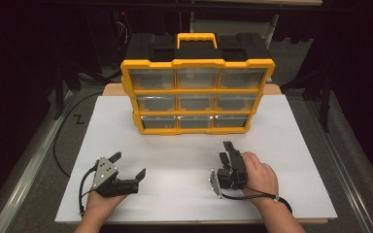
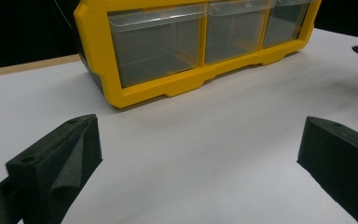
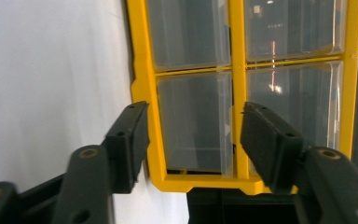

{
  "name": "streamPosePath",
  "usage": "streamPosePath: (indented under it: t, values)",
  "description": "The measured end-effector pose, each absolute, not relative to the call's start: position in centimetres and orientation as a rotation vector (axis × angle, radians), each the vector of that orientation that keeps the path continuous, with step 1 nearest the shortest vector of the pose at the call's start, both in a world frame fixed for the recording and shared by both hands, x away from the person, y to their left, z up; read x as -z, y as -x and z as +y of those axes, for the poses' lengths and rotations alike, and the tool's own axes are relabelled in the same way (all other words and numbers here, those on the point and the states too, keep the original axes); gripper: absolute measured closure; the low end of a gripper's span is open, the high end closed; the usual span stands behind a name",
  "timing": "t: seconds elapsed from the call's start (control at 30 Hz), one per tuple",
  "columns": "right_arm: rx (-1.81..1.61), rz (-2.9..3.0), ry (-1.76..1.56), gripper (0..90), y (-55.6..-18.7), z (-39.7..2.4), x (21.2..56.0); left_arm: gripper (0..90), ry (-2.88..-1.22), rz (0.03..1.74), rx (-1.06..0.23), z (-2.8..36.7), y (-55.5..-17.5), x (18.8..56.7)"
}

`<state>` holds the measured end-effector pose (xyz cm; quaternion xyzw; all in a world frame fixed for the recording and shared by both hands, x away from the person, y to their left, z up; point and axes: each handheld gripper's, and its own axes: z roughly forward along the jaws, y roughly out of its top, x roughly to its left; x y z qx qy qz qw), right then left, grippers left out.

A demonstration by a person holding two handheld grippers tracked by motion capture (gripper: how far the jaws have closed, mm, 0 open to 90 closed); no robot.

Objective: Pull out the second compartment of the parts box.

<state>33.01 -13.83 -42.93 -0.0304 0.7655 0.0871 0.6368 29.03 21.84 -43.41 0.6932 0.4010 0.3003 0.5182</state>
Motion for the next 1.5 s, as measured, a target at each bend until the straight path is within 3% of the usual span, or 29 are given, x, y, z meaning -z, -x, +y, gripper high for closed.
streamPosePath:
  t: [0.6,1.5]
  values:
    - [-0.195,1.679,0.059,49.5,-35.9,-11.2,38.3,0.4,-1.683,0.922,-0.725,21.7,-28.9,43.3]
    - [-0.229,1.544,0.068,53.9,-37.3,-8.5,30.3,0.4,-1.687,0.915,-0.721,21.7,-28.9,43.3]
